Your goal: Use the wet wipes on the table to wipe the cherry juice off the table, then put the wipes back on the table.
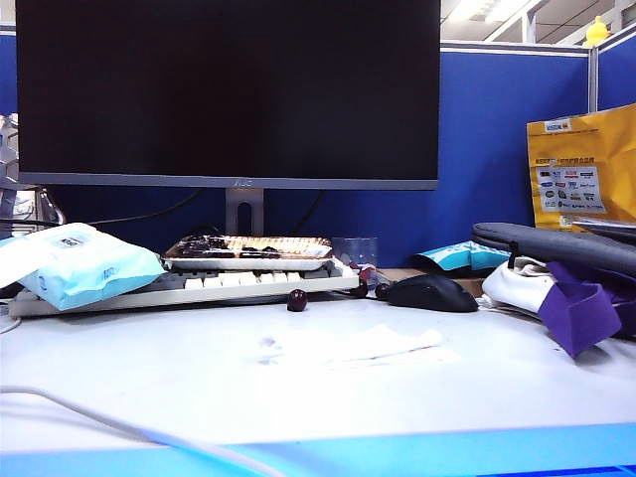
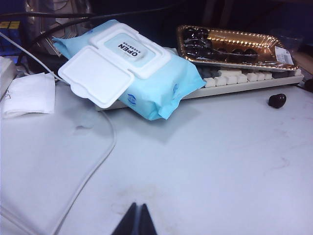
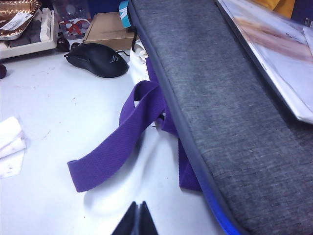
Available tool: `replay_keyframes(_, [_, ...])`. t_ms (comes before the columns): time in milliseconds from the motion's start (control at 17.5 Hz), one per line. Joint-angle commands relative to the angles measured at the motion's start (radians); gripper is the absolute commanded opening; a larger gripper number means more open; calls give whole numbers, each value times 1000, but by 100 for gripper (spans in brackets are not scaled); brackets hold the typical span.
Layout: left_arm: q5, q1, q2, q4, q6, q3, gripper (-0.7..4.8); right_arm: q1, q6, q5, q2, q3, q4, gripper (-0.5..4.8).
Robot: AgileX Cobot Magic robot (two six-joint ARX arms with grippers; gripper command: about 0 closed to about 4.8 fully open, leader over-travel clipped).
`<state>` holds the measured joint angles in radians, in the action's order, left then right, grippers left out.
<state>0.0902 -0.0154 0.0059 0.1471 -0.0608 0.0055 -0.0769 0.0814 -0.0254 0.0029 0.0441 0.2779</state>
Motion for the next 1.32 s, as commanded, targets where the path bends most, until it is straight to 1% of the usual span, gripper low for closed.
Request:
replay_keyframes(57, [3,0,-1,10,1,0,-4,0,6,6,0,-1,1,-2])
replay_keyframes(172, [3,0,-1,10,1,0,-3,0,63,6,0,-1,2,-2])
replay_keyframes(286, [3,0,-1,10,1,0,-4,0,90,7,0,2,-1,-2])
replay_keyframes(344, [3,0,-1,10,1,0,-3,0,134,27,0,15,-8,-2])
replay_keyframes(458, [3,0,-1,10,1,0,-3,0,196,76,8,90,-12,-2])
replay_keyframes(516, [3,0,-1,10,1,0,-4,0,200,92,32,139,-14,-2])
replay_keyframes(630, [3,0,-1,10,1,0,-3,0,199,126,171,276,-23,-2])
replay_keyframes(688, [3,0,-1,10,1,0,-4,0,199,135,232,319,-40,-2])
replay_keyframes(802, [3,0,-1,10,1,0,-4,0,203,221,485,493,-106,-2])
replay_keyframes(859, [3,0,-1,10,1,0,-4,-1,204,330,641,602,-125,-2])
replay_keyframes(974, [3,0,-1,10,1,0,-3,-3,274,592,872,775,-126,-2])
replay_keyframes(1031, [3,0,-1,10,1,0,-4,-7,358,802,1003,877,-127,-2])
replay_keyframes(1089, [3,0,0,10,1,0,-3,-9,392,945,1086,939,-143,-1])
replay_keyframes(1146, [3,0,-1,9,1,0,-3,-9,473,1079,1189,997,-195,-1])
replay_keyframes(1203, [3,0,0,10,1,0,-3,-13,557,1146,1244,1021,-213,-1])
replay_keyframes(1260, [3,0,-1,10,1,0,-3,-14,604,1172,1279,1027,-240,-1])
replay_keyframes(1318, [3,0,-1,10,1,0,-4,-14,640,1175,1318,1027,-268,-1])
